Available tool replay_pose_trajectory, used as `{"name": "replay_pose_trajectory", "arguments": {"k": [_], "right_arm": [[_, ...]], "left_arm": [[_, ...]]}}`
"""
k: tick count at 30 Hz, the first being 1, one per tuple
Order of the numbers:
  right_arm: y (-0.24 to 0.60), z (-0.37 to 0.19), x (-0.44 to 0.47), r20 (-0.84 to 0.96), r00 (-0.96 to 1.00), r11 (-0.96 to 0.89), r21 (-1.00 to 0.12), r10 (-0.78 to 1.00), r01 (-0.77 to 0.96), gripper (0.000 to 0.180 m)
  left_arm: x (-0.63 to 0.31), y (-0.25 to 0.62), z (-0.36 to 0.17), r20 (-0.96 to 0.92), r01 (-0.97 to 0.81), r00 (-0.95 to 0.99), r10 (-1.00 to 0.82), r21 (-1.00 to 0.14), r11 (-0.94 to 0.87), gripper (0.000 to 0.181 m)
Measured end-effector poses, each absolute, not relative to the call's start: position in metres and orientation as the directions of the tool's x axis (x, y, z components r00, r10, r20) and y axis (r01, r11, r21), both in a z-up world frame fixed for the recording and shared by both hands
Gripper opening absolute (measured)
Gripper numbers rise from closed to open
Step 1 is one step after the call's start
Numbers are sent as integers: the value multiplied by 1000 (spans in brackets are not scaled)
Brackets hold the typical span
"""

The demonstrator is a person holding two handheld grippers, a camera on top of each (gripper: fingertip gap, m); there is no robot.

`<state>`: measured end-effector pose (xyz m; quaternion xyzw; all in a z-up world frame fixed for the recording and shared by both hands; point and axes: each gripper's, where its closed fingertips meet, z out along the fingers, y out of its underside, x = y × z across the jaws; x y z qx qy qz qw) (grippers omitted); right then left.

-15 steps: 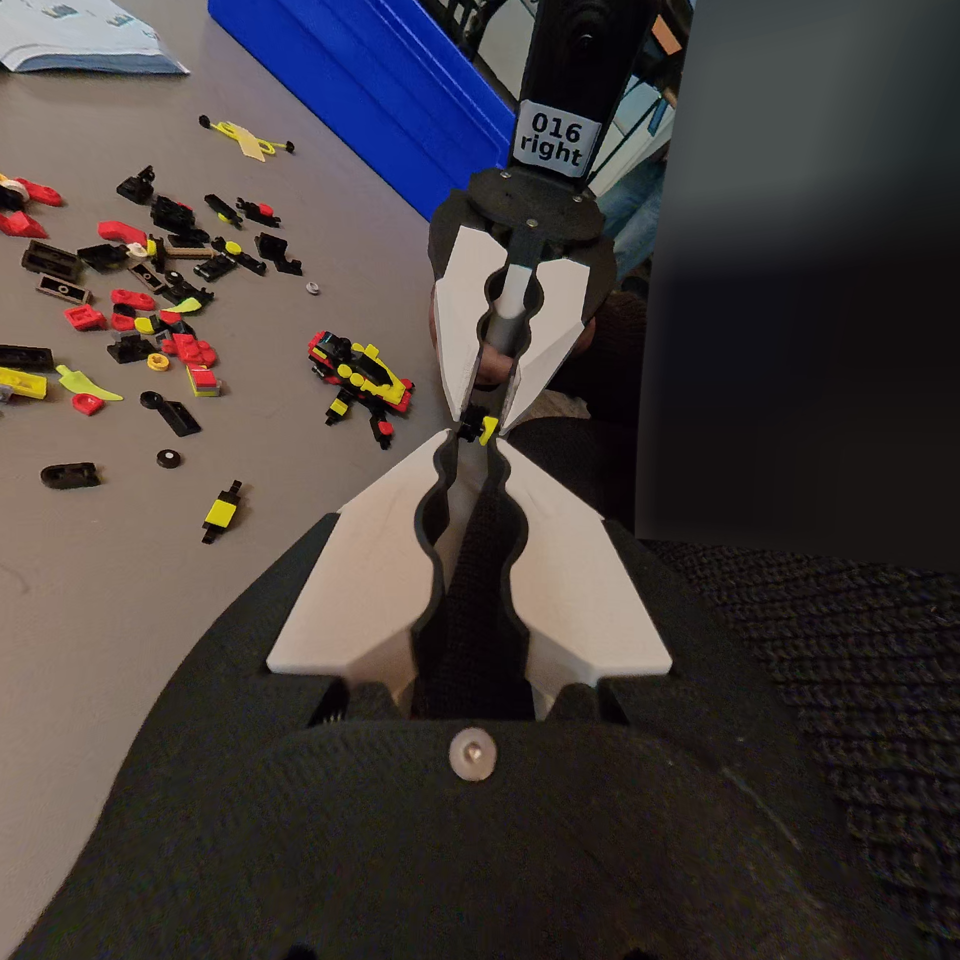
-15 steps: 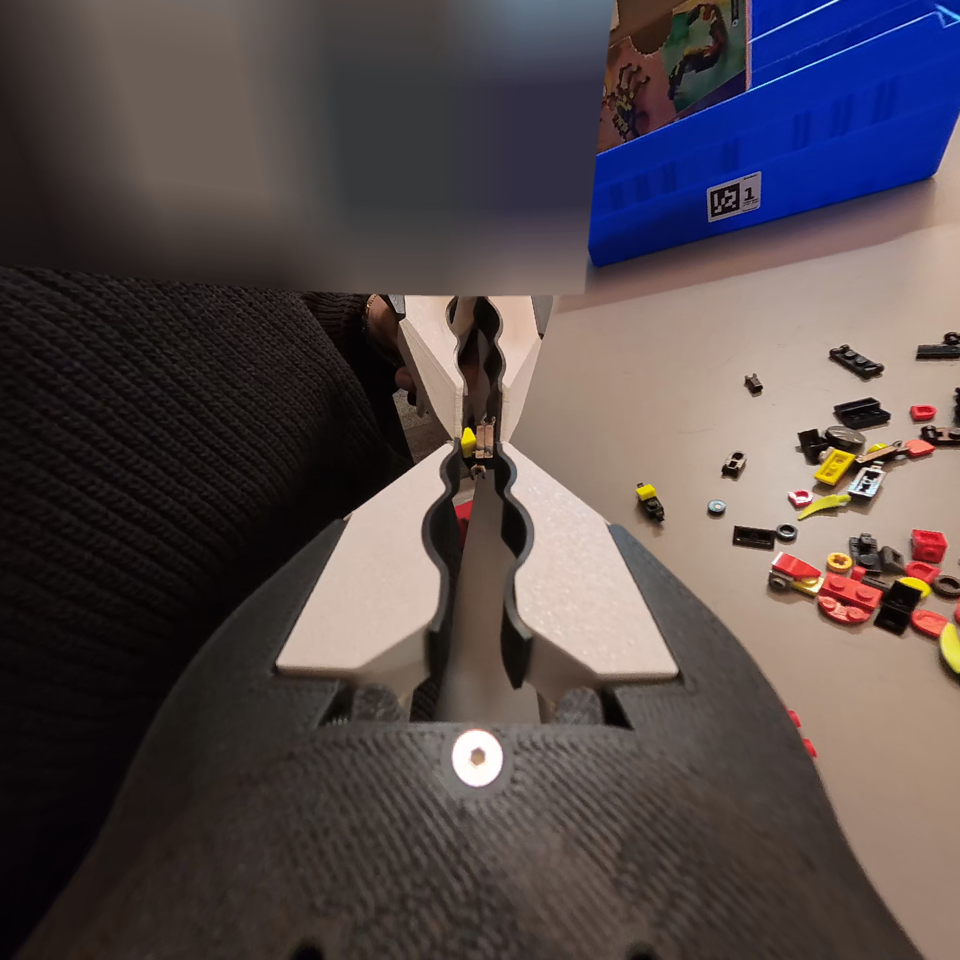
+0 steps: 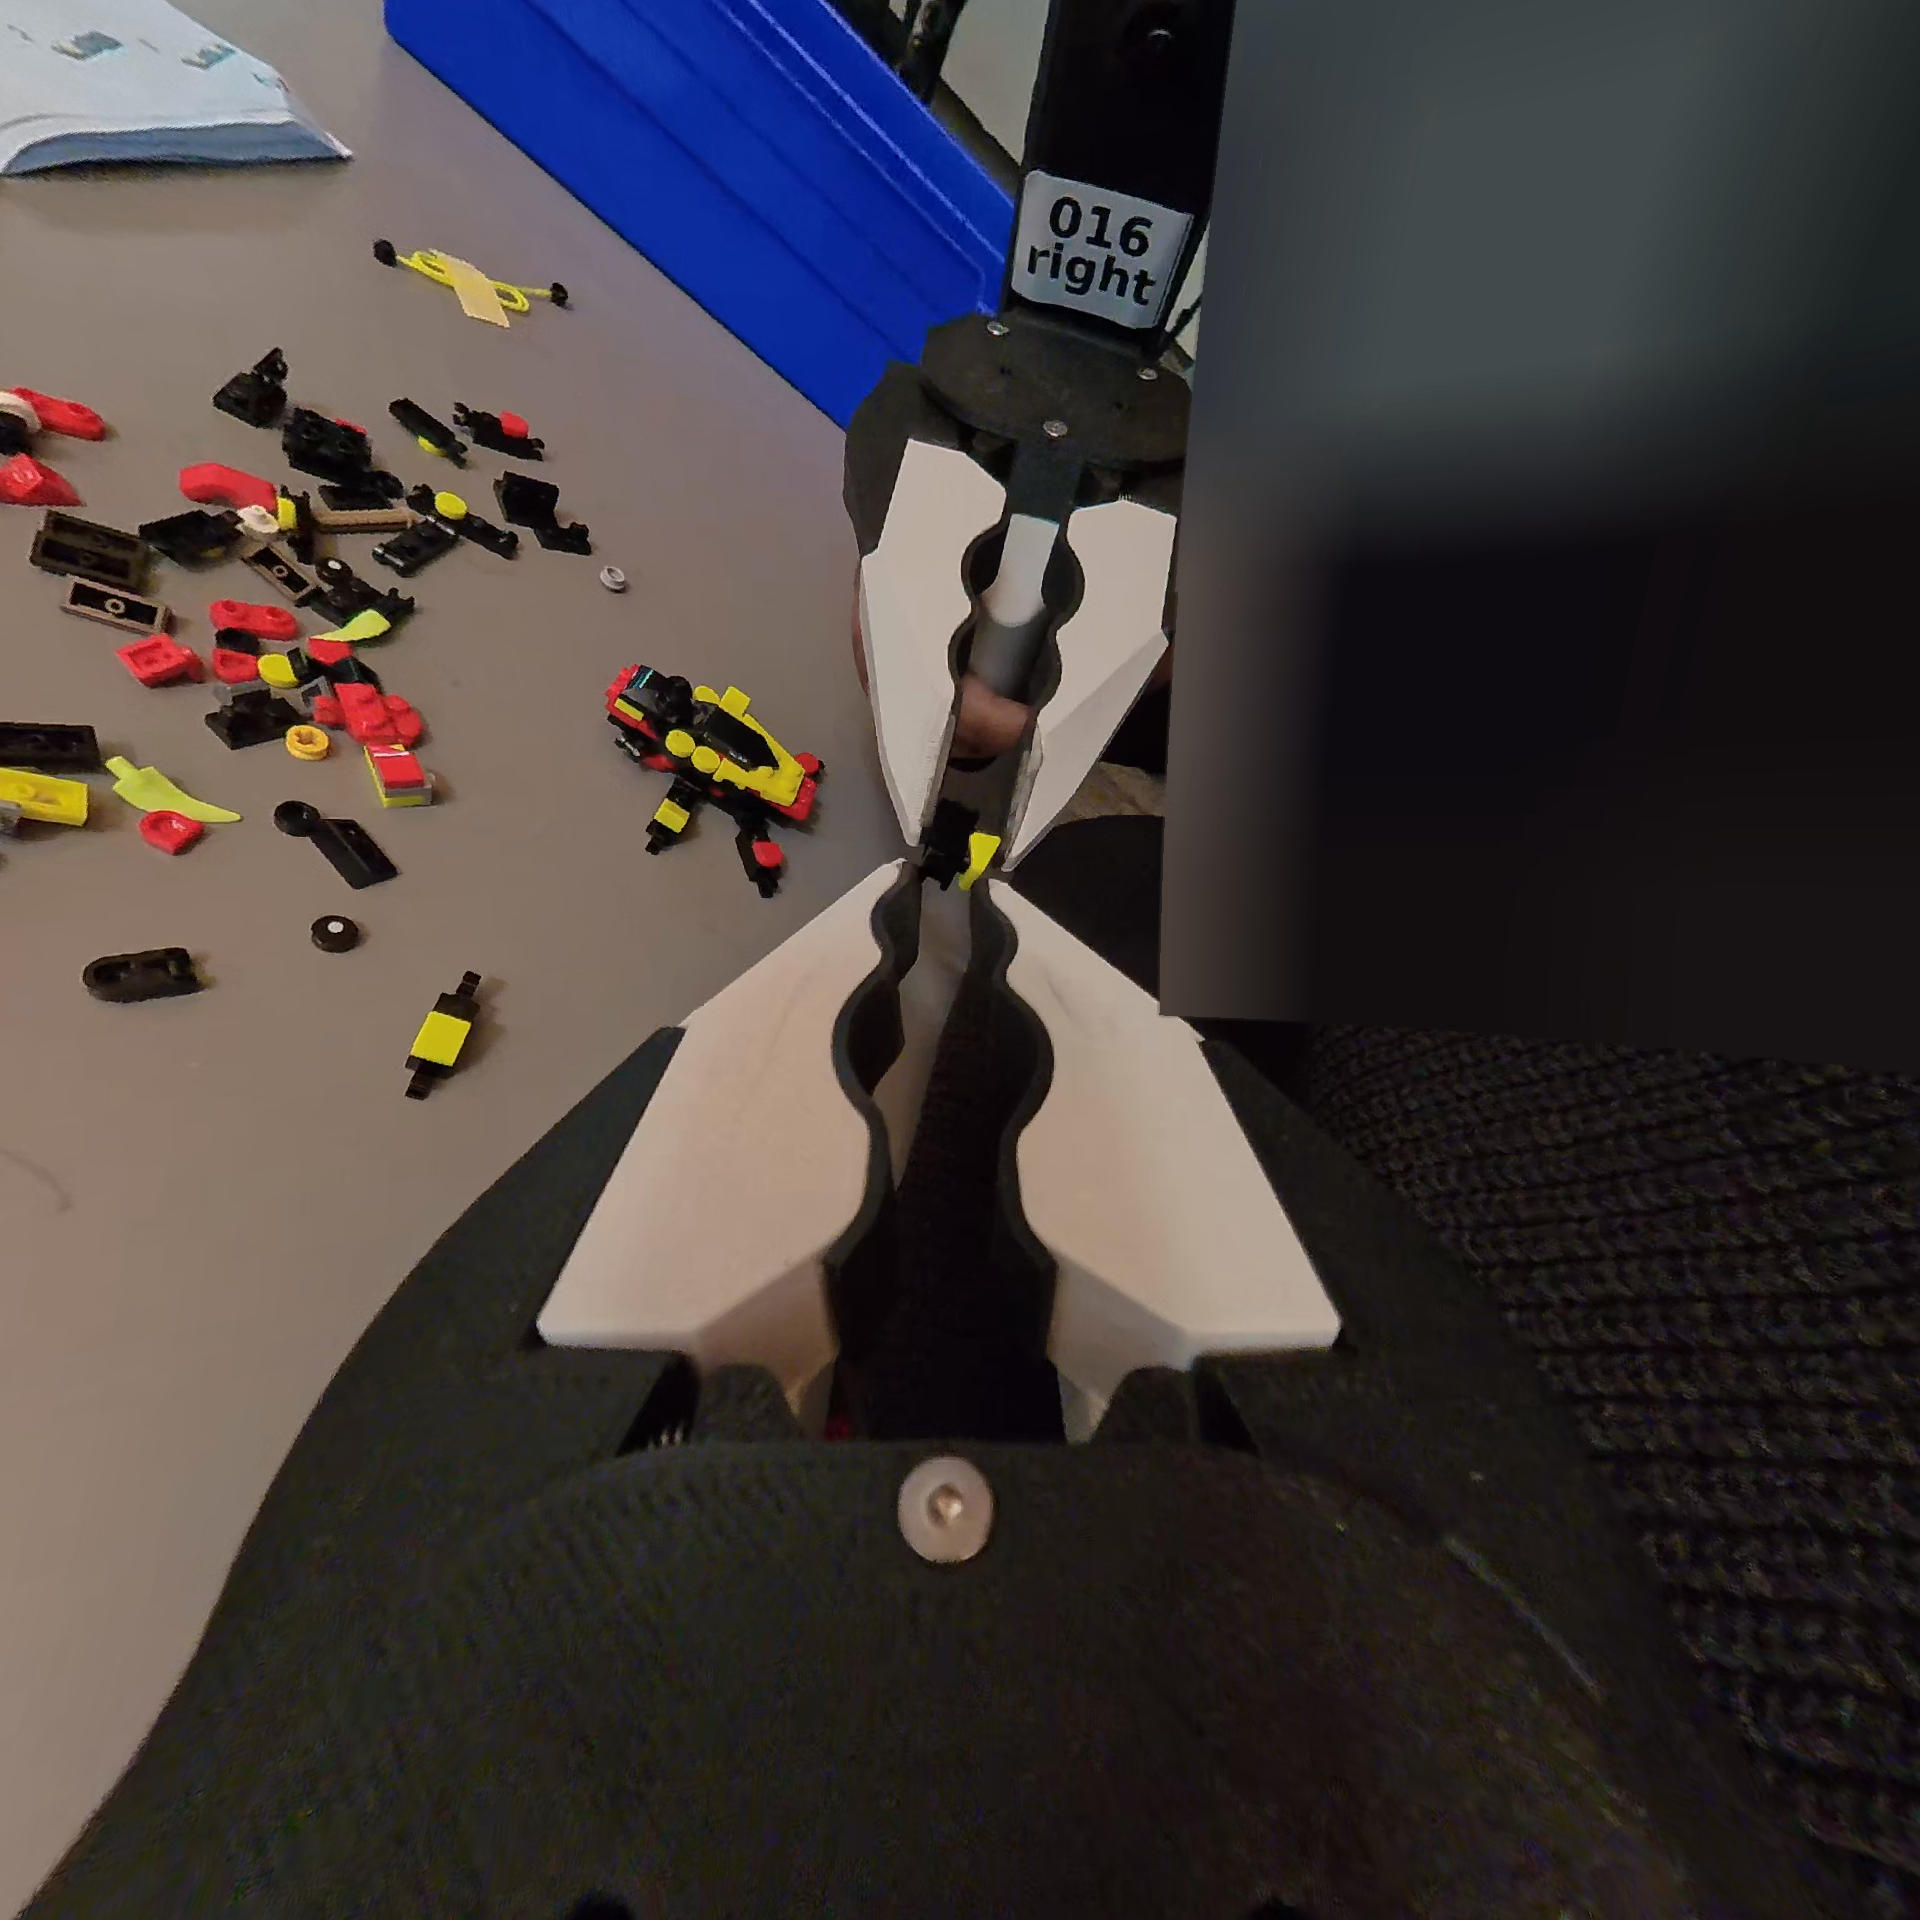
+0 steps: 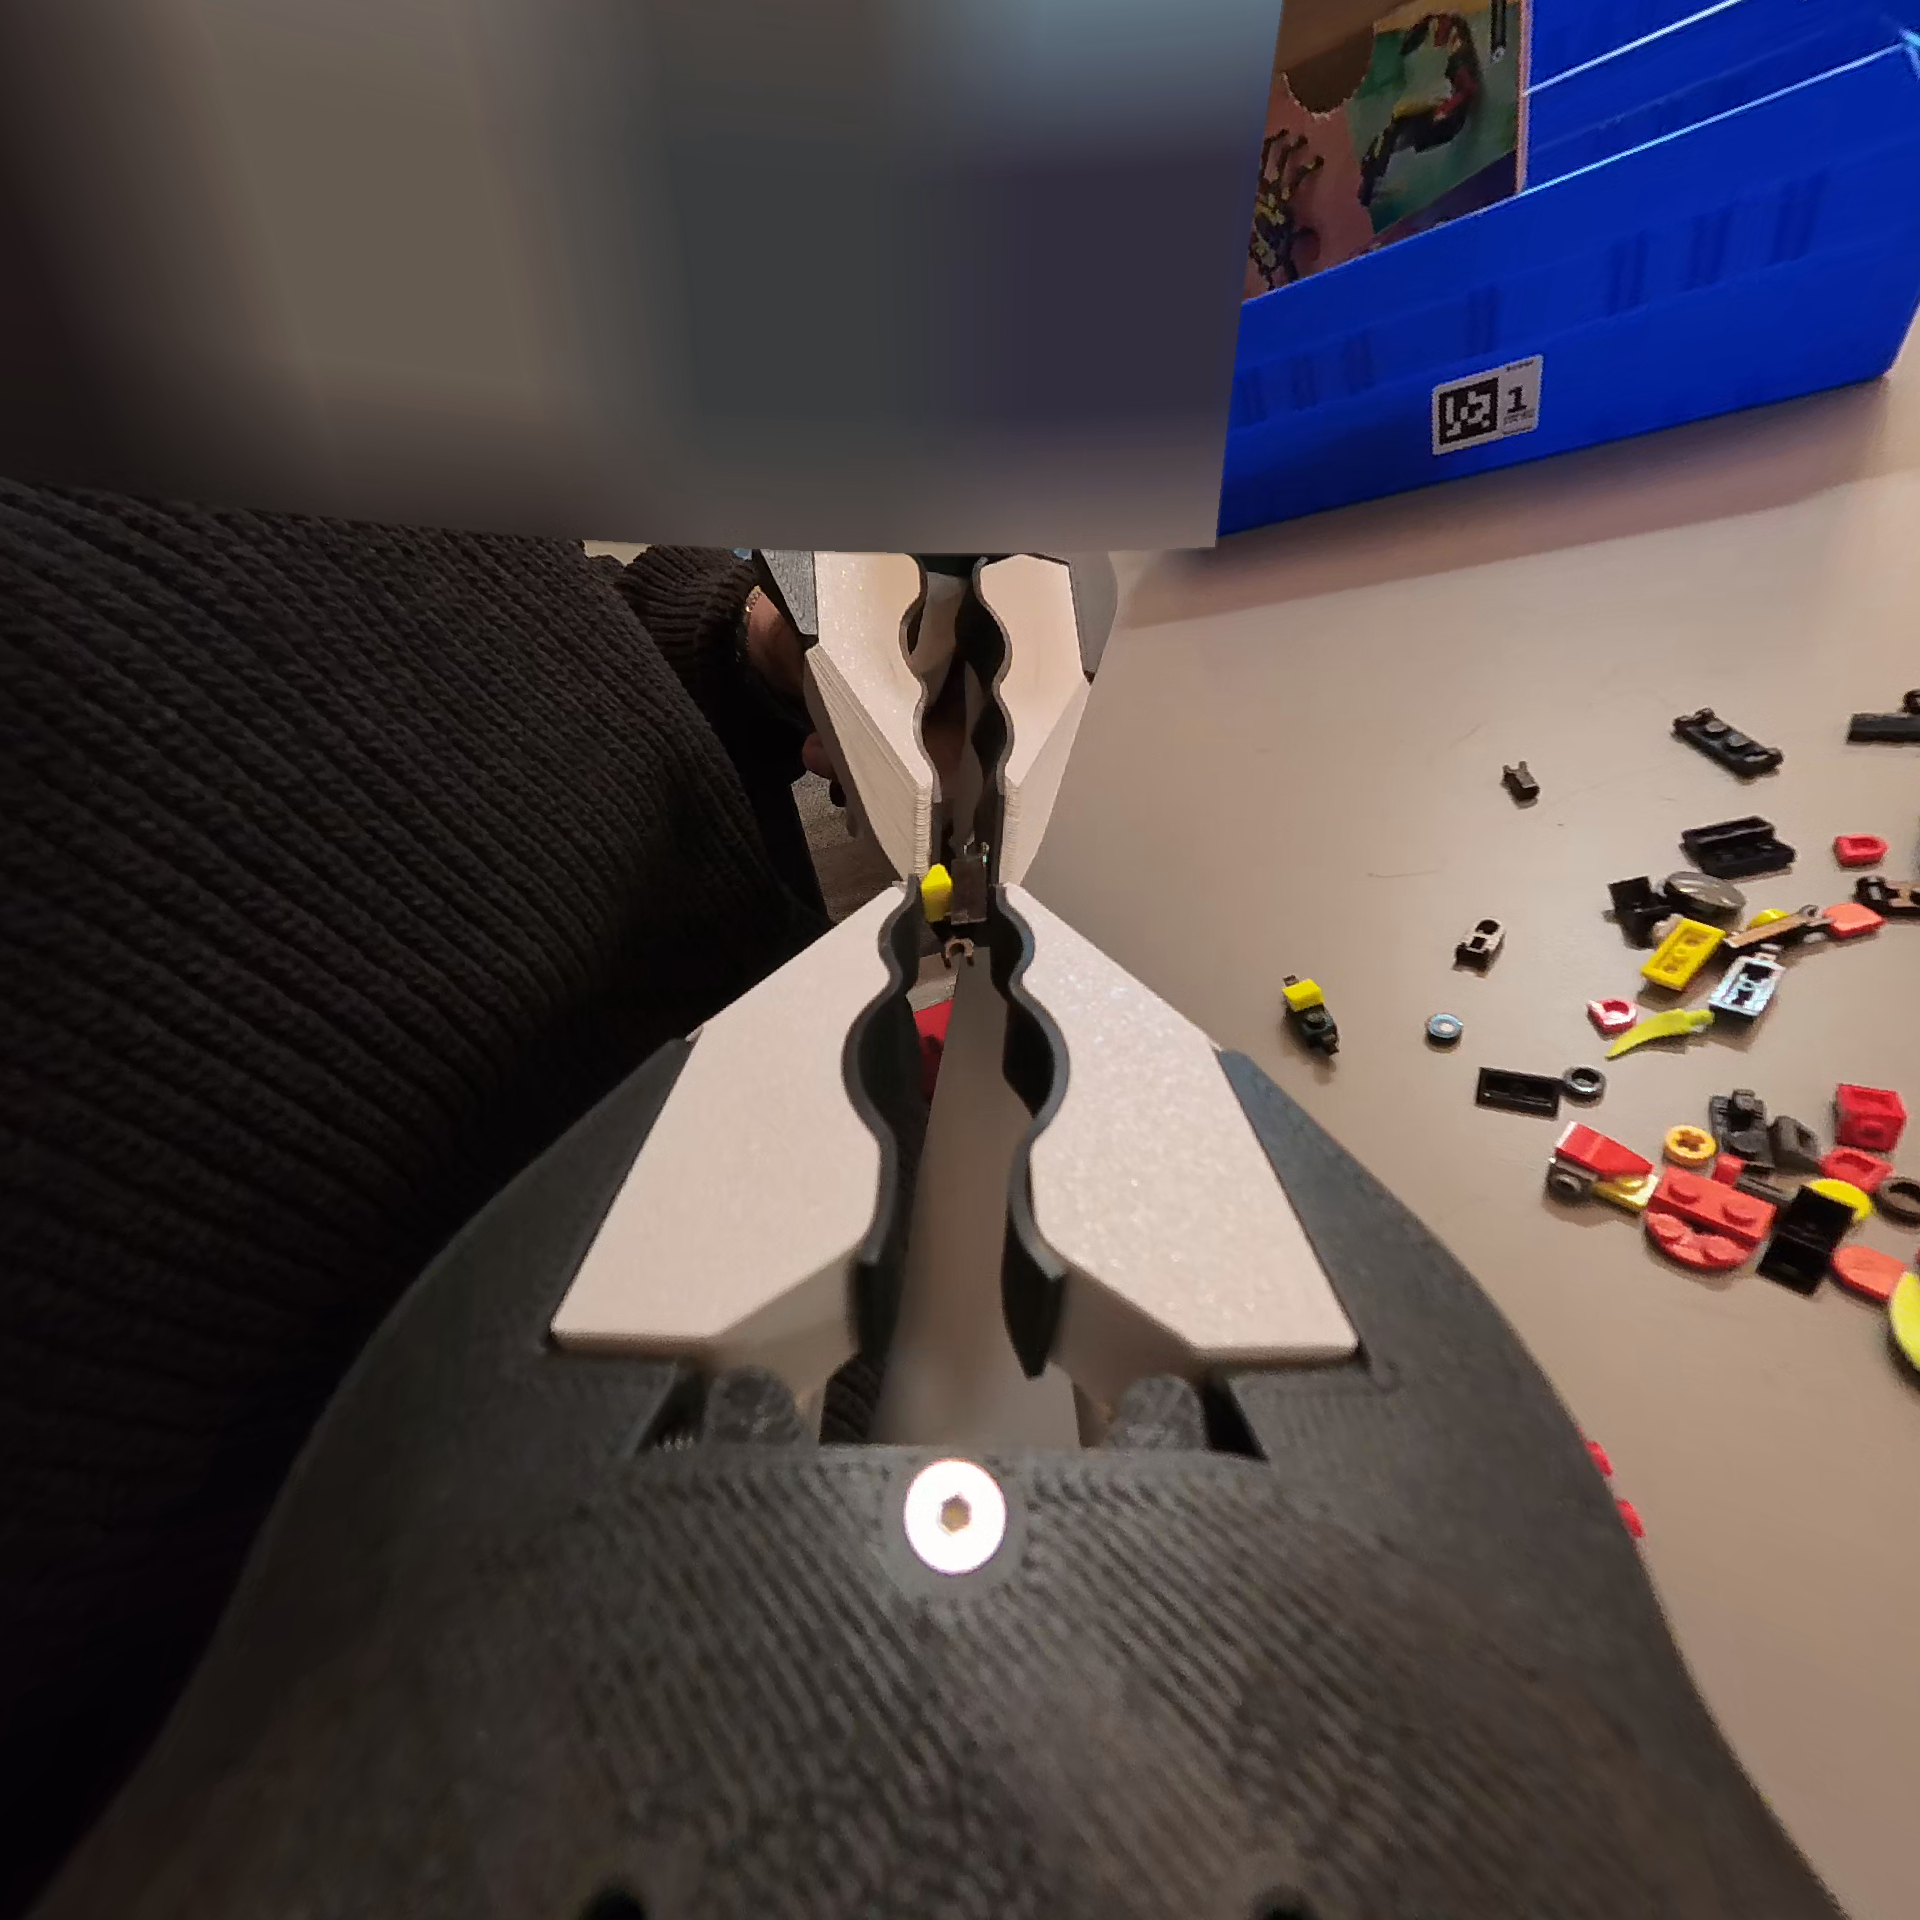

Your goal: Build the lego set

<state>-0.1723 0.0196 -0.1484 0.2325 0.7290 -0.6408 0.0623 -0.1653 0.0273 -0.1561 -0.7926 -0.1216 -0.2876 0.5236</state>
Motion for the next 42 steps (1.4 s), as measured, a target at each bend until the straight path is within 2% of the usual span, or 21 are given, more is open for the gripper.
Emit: {"name": "replay_pose_trajectory", "arguments": {"k": [11, 16, 23, 30, 33, 36, 42], "right_arm": [[20, -148, -171, -325, -902, 114, -923, 284, 369, 10], [22, -143, -173, -376, -886, 66, -911, 271, 407, 9], [22, -140, -173, -423, -872, 29, -896, 244, 443, 9], [22, -139, -173, -419, -876, 17, -900, 237, 435, 13], [19, -152, -173, -366, -887, 99, -908, 282, 407, 6], [19, -156, -177, -304, -893, 142, -920, 332, 366, 6], [30, -161, -188, -339, -860, 123, -903, 383, 411, 6]], "left_arm": [[-164, 27, -155, 603, 511, 789, -113, -748, -424, 6], [-165, 28, -152, 583, 500, 805, -112, -768, -401, 12], [-165, 27, -149, 571, 488, 811, -128, -781, -390, 12], [-167, 27, -146, 556, 478, 821, -131, -794, -375, 4], [-162, 29, -131, 580, 508, 795, -179, -797, -326, 0], [-163, 29, -145, 550, 471, 824, -134, -798, -376, 0], [-175, 31, -171, 602, 534, 798, -19, -722, -440, 0]]}}
